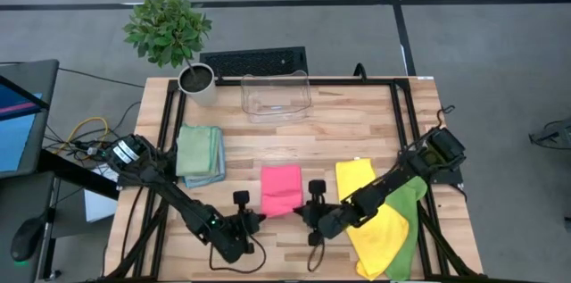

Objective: Fold microfiber towels
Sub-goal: Fold the pink microfiber cloth

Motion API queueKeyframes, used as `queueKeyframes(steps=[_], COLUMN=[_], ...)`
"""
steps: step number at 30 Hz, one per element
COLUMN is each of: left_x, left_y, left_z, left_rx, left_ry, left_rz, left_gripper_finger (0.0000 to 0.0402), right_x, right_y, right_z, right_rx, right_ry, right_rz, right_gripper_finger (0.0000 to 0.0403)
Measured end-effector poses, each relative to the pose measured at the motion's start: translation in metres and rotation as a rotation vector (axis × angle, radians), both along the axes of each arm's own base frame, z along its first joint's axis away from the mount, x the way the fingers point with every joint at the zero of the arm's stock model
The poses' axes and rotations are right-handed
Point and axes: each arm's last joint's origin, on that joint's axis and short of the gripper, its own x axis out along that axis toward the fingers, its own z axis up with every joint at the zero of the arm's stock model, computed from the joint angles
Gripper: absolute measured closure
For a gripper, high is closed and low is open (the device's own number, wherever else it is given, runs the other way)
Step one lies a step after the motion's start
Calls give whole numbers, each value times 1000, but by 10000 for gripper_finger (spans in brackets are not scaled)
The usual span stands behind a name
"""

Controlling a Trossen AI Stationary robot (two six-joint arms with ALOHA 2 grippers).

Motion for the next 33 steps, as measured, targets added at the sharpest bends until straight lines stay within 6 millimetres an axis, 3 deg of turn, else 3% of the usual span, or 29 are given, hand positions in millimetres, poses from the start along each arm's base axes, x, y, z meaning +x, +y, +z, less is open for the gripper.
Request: queueKeyframes(steps=[11,21,33], left_x=[34,33,41], left_y=[47,85,139], left_z=[13,42,29], left_rx=[120,190,169], left_ry=[122,171,250], left_rz=[52,102,155], left_gripper_finger=[401,401,401], right_x=[8,8,20], right_y=[-28,-53,-96], right_z=[-4,12,16], right_rx=[-26,-70,-75], right_ry=[73,106,159], right_rz=[-94,-141,-171], right_gripper_finger=[377,379,375])
